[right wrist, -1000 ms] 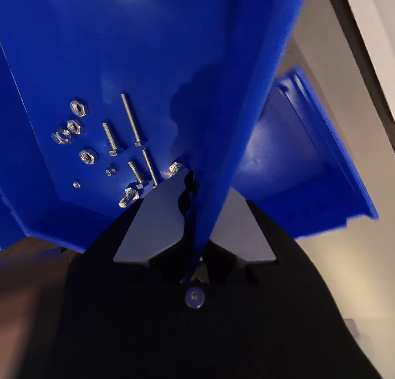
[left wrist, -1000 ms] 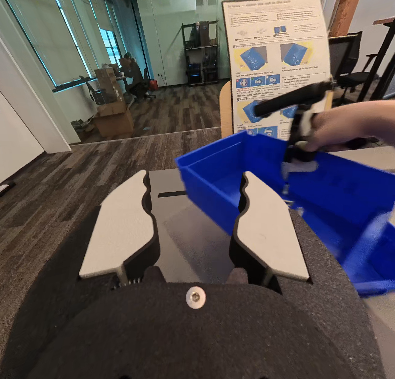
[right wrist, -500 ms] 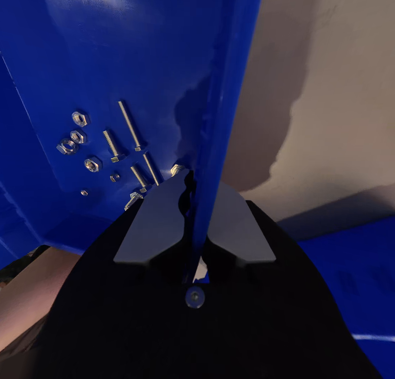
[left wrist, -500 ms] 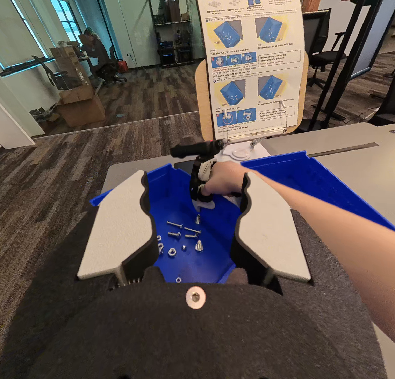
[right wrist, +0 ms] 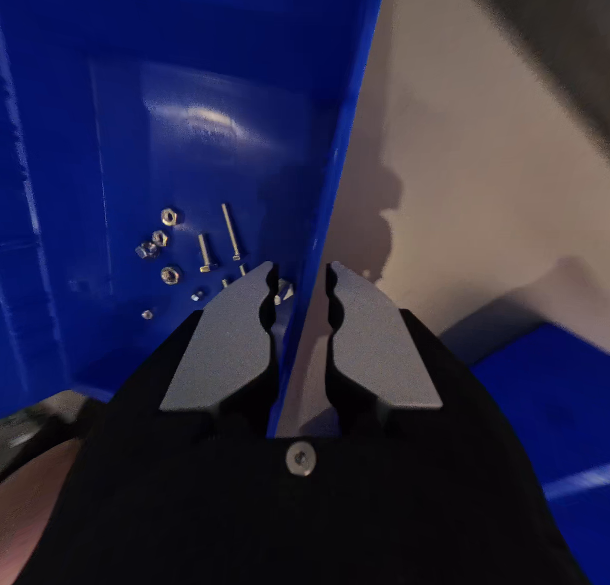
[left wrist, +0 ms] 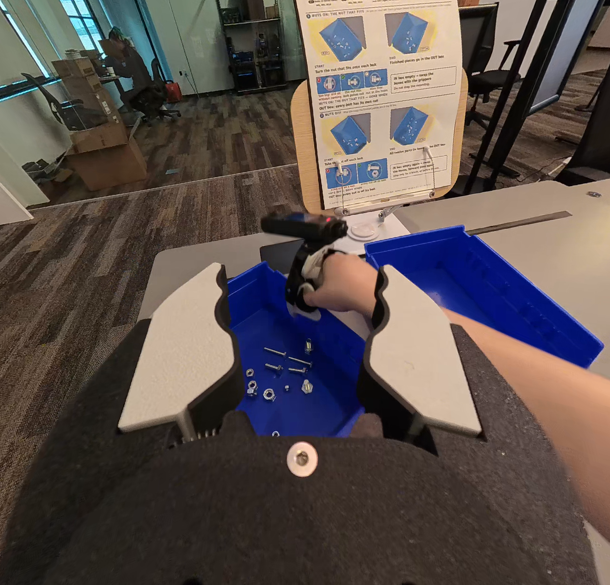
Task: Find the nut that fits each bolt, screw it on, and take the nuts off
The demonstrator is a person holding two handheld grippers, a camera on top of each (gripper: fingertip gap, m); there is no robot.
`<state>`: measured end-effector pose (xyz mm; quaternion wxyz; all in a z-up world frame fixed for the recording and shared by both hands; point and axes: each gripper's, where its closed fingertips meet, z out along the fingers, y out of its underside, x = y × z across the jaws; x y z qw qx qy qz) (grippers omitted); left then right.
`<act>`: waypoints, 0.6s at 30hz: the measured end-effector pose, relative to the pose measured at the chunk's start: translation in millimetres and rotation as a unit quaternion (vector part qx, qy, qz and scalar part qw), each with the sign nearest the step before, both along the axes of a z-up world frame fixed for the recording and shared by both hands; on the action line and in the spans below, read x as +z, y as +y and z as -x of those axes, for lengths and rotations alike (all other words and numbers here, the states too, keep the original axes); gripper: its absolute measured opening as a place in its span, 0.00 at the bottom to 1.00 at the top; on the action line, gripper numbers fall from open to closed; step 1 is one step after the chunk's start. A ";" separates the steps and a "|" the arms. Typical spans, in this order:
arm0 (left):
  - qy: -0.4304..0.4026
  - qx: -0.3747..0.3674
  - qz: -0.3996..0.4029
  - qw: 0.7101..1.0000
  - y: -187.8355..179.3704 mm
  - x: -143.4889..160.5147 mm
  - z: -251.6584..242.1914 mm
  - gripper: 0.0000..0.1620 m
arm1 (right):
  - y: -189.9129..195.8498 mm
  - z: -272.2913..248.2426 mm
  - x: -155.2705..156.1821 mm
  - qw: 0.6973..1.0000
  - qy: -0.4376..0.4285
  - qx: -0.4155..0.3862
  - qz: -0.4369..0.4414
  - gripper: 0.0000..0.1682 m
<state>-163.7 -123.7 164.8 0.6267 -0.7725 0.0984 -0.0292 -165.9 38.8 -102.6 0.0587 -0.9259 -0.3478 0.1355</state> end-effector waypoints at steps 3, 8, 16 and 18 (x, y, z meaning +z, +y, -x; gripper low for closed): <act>0.001 -0.015 0.002 1.000 -2.3 -0.6 -6.2 0.53 | 20.3 -8.2 61.4 0.988 0.027 0.042 -0.146 0.28; -0.004 -0.028 0.004 1.000 -3.8 -0.3 -9.6 0.53 | 29.2 -149.2 148.7 0.938 -0.009 -0.007 -0.347 0.40; 0.013 -0.070 0.019 0.997 5.9 -7.4 -42.9 0.52 | -1.9 -344.0 32.7 0.971 -0.031 -0.161 -0.174 0.36; 0.029 -0.070 0.021 0.997 8.4 -10.2 -53.3 0.52 | -15.1 -357.3 5.4 0.978 -0.042 -0.160 -0.124 0.33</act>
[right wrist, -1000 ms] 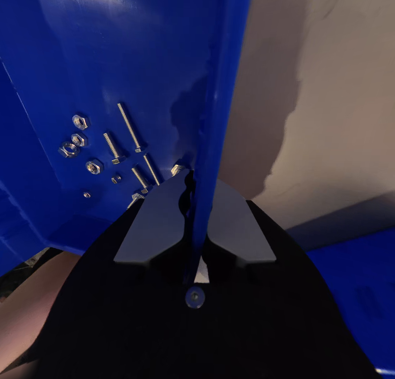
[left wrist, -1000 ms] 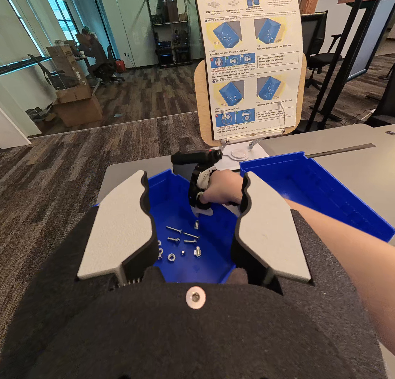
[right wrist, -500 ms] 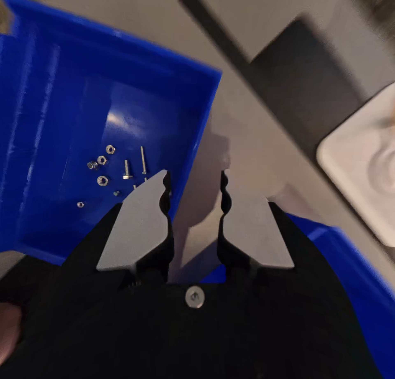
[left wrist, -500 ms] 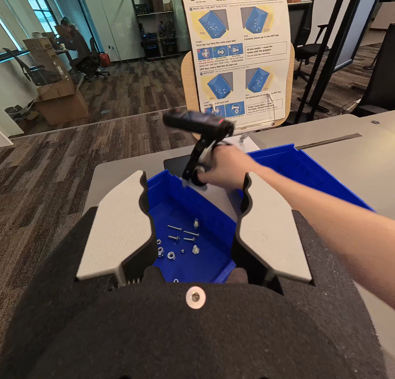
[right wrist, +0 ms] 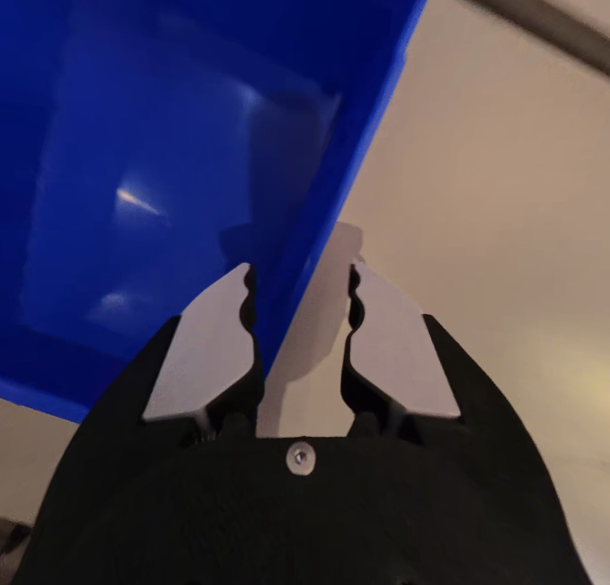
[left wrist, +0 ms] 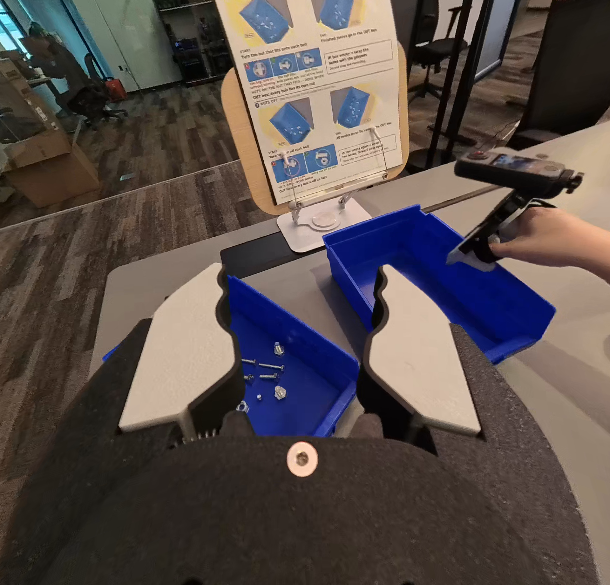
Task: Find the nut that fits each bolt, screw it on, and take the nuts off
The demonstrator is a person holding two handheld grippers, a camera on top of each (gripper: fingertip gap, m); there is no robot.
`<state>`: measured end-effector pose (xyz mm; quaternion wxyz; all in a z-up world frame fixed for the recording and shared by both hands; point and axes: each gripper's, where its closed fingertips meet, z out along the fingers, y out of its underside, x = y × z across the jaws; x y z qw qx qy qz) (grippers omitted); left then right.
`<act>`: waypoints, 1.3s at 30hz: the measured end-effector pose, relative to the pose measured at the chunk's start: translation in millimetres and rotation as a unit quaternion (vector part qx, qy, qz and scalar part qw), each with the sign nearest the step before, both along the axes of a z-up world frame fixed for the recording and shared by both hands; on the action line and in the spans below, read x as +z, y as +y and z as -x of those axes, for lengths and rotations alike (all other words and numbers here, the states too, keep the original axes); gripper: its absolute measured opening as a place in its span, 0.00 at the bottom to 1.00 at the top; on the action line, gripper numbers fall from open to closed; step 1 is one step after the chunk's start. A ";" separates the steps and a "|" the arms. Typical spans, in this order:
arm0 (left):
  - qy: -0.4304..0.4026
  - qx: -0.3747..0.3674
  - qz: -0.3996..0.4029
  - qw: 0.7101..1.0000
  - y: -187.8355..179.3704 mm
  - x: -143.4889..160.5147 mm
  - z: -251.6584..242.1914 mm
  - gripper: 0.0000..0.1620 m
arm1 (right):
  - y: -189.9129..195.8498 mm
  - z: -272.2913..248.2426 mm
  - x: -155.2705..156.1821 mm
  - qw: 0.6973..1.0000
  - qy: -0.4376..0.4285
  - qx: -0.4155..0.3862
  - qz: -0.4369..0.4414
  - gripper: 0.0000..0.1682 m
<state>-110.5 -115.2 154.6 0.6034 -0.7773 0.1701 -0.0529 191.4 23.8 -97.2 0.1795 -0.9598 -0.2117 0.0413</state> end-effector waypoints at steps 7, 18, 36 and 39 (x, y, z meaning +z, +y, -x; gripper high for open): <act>0.033 -0.012 0.023 0.999 8.4 -15.5 -22.3 0.52 | -7.7 -34.6 -20.2 0.994 0.017 0.011 0.109 0.05; 0.034 -0.010 0.045 0.998 28.4 -28.2 -24.1 0.51 | -8.0 -200.3 -21.1 0.988 0.017 -0.089 0.123 0.05; -0.046 0.236 0.190 0.952 16.7 -87.5 173.2 0.46 | -24.9 -304.8 -21.8 0.965 0.046 -0.228 0.120 0.04; -0.063 0.250 0.243 0.935 15.2 -115.8 194.9 0.47 | -27.6 -306.3 -21.8 0.963 0.042 -0.236 0.120 0.04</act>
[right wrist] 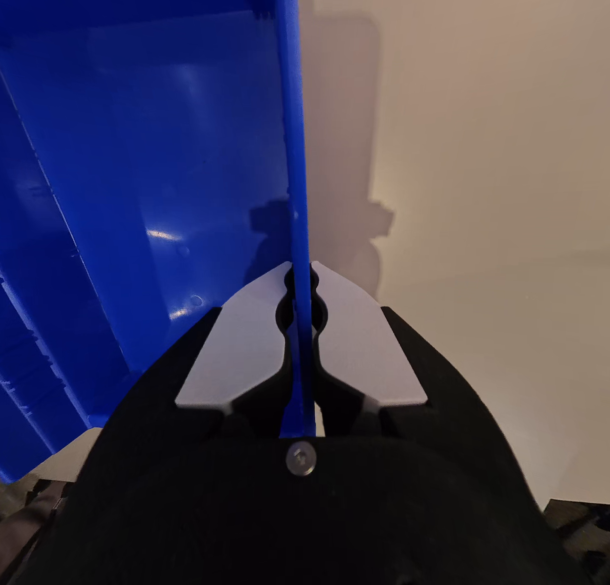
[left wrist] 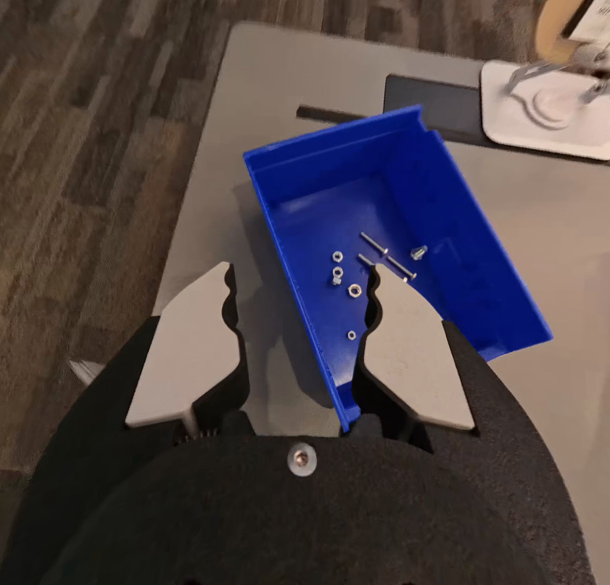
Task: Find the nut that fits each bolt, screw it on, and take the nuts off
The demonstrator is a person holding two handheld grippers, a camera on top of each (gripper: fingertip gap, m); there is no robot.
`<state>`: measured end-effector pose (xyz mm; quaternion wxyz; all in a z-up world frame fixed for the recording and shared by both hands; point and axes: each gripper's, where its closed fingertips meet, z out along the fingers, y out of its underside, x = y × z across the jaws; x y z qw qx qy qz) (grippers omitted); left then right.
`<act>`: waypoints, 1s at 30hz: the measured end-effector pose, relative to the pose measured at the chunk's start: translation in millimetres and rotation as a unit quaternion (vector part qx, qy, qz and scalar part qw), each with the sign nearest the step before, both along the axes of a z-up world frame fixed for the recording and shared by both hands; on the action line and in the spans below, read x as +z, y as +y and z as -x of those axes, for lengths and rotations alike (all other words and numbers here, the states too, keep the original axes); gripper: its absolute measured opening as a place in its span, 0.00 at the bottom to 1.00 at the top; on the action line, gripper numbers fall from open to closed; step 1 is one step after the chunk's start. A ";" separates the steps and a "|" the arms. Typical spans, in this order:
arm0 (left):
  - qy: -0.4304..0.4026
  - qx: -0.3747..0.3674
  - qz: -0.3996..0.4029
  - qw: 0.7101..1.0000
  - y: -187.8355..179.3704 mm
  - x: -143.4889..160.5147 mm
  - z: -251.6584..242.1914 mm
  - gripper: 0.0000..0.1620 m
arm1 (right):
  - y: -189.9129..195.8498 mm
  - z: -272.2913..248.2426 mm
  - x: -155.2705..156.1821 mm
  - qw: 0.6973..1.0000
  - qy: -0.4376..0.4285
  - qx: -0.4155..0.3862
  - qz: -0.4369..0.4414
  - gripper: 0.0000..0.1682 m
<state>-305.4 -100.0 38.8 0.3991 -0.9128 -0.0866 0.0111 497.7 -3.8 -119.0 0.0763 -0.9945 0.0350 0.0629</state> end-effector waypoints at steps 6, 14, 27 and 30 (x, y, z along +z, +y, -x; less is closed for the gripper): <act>-0.050 -0.008 0.125 0.991 2.6 -58.6 3.3 0.49 | 8.2 -1.7 6.6 0.997 -0.056 0.036 -0.044 0.26; -0.046 -0.019 0.275 0.960 -2.0 -121.6 -1.0 0.45 | 27.1 13.8 94.9 0.967 -0.098 0.045 -0.230 0.38; -0.014 -0.098 0.246 0.964 38.9 -138.3 0.4 0.08 | 35.3 107.8 168.8 0.910 0.054 0.124 -0.392 0.34; 0.008 -0.129 0.228 0.965 53.1 -138.8 2.3 0.05 | 39.6 119.5 163.9 0.908 0.056 0.148 -0.388 0.34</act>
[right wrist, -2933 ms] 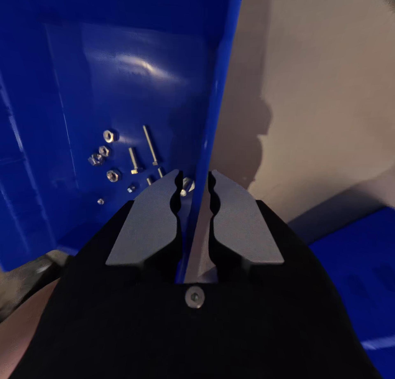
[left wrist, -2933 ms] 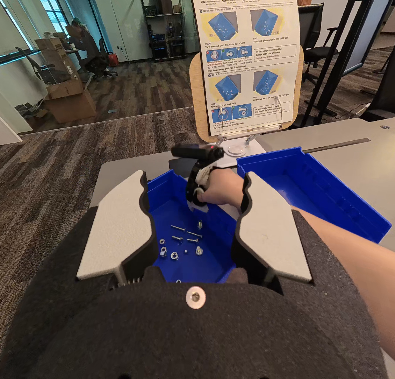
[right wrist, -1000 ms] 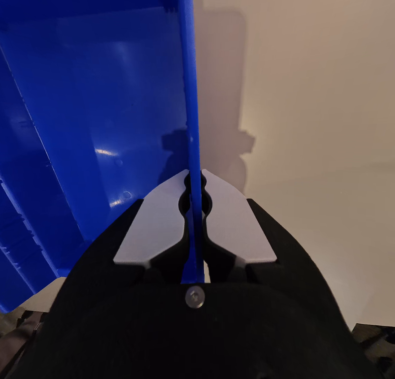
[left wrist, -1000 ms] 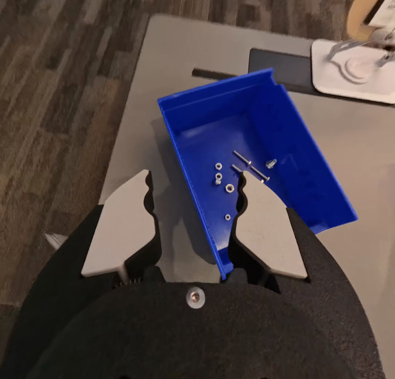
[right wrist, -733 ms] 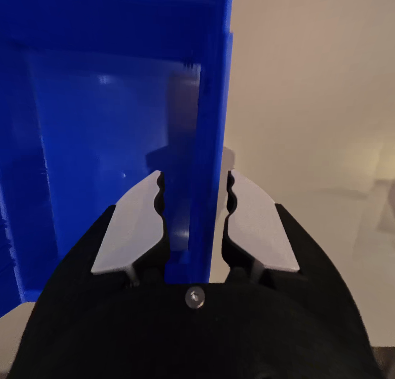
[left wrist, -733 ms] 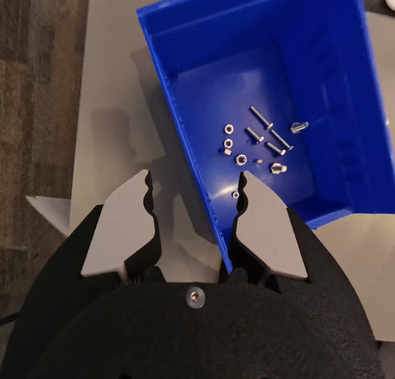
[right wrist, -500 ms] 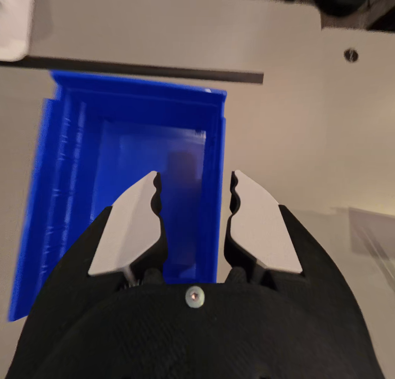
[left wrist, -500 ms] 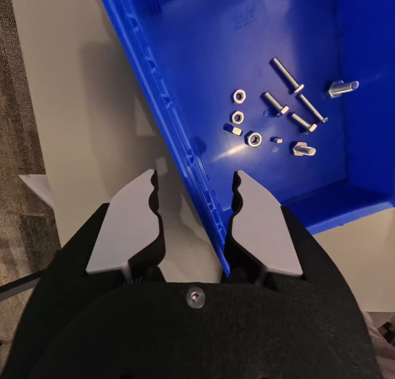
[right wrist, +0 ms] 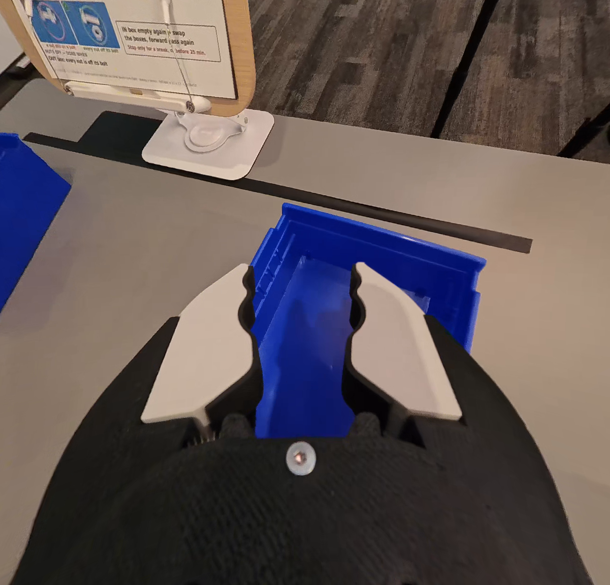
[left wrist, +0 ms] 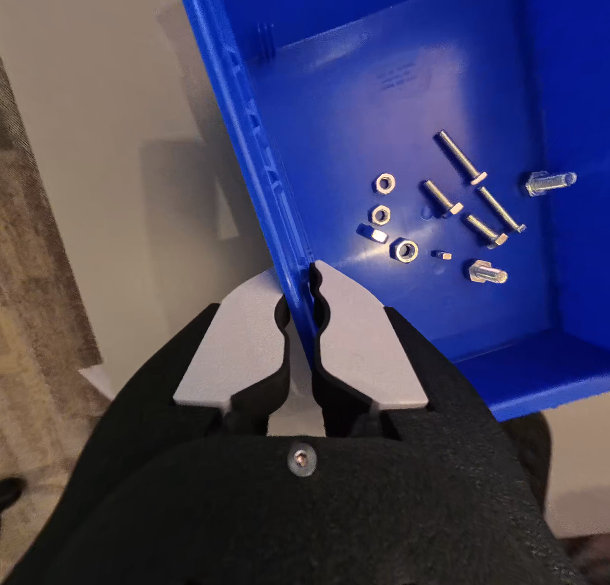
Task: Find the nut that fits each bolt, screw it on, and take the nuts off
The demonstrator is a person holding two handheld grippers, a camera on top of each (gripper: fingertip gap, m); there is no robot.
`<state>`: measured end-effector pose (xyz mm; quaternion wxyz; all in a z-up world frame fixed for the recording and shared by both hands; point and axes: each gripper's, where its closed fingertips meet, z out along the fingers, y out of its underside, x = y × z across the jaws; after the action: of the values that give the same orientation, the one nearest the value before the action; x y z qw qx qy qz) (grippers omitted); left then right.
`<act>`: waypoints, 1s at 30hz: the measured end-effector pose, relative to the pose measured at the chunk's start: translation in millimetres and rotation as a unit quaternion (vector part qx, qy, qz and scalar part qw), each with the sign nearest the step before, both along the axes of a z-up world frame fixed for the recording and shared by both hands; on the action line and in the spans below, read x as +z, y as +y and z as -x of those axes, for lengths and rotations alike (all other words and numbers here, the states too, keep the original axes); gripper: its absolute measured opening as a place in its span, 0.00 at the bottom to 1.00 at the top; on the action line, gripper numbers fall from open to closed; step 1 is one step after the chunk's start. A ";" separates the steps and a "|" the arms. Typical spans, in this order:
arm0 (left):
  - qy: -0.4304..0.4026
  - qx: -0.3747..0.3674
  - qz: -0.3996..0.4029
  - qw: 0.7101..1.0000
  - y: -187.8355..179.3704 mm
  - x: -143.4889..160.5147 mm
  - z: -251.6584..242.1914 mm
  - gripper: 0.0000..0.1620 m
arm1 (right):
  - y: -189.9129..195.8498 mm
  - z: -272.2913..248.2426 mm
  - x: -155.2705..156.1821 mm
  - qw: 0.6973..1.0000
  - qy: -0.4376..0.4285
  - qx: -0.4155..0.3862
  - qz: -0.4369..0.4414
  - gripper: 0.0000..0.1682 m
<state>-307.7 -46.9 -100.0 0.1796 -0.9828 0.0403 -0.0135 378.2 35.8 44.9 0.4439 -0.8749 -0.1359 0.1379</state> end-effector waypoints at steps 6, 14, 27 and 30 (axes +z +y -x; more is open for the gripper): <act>0.038 -0.037 -0.008 0.999 14.2 -0.2 3.9 0.07 | 8.7 17.5 -3.7 0.999 0.003 0.036 -0.025 0.32; 0.010 -0.084 -0.060 0.995 30.2 2.6 -5.1 0.08 | 16.6 21.6 -26.0 0.996 -0.074 0.038 -0.021 0.30; 0.003 -0.268 -0.355 0.896 -3.4 131.2 -92.2 0.13 | 13.9 24.8 10.4 0.990 -0.076 0.021 -0.113 0.26; -0.042 -0.321 -0.239 0.915 -18.9 93.4 -115.2 0.12 | 12.9 28.7 7.3 0.991 -0.077 0.030 -0.105 0.26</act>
<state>-192.5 -65.9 -6.5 0.3967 -0.8432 0.3484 -0.1018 349.5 48.7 52.2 0.5170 -0.8271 -0.2098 0.0681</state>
